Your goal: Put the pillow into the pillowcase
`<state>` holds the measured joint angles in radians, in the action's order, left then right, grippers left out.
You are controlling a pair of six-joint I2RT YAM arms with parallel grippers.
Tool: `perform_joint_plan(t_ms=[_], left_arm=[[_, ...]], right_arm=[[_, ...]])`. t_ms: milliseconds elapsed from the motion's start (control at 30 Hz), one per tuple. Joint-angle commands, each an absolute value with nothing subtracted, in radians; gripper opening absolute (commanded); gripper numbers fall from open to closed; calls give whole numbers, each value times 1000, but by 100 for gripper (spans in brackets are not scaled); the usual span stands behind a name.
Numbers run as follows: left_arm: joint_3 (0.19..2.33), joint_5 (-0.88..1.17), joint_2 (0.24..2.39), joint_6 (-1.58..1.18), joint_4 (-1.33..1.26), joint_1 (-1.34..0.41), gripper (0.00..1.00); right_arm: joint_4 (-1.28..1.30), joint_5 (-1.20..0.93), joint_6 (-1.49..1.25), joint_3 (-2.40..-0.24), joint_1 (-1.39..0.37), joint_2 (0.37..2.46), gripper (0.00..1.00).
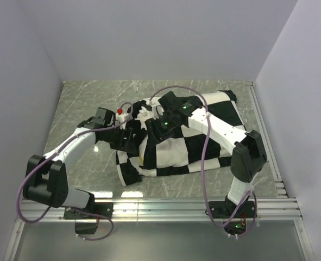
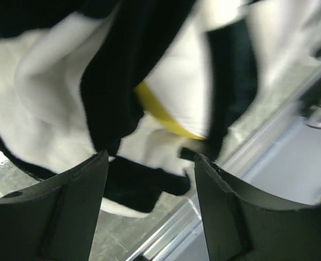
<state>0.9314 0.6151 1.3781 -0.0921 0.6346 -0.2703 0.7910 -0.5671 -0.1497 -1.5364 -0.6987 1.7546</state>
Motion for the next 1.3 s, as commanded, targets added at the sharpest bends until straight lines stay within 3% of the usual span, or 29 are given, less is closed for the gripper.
perform_joint_plan(t_ms=[0, 267, 367, 400, 500, 667, 833, 967, 1267], left_arm=[[907, 459, 1411, -150, 494, -317, 69], [890, 500, 1538, -250, 331, -302, 60], [876, 566, 1574, -287, 293, -279, 38], [865, 598, 1575, -285, 287, -270, 20], [883, 685, 1560, -226, 334, -262, 0], [968, 915, 1557, -11, 678, -235, 0], [1093, 1121, 1577, 397, 1030, -229, 0], [1221, 1313, 1655, 691, 1372, -252, 0], [1380, 1514, 1759, 583, 1184, -362, 1]], right_arm=[[781, -493, -178, -1534, -739, 1805, 67], [739, -335, -282, -1598, -772, 1925, 69], [738, -247, -305, -1624, -782, 1988, 67], [732, -244, -316, -1620, -779, 2017, 64], [707, -299, -350, -1606, -756, 2072, 49], [675, -348, -396, -1628, -661, 2115, 23], [603, -383, -468, -1644, -580, 2120, 0], [557, -365, -520, -1628, -586, 2120, 0], [453, -523, -609, -1530, -644, 2047, 0]])
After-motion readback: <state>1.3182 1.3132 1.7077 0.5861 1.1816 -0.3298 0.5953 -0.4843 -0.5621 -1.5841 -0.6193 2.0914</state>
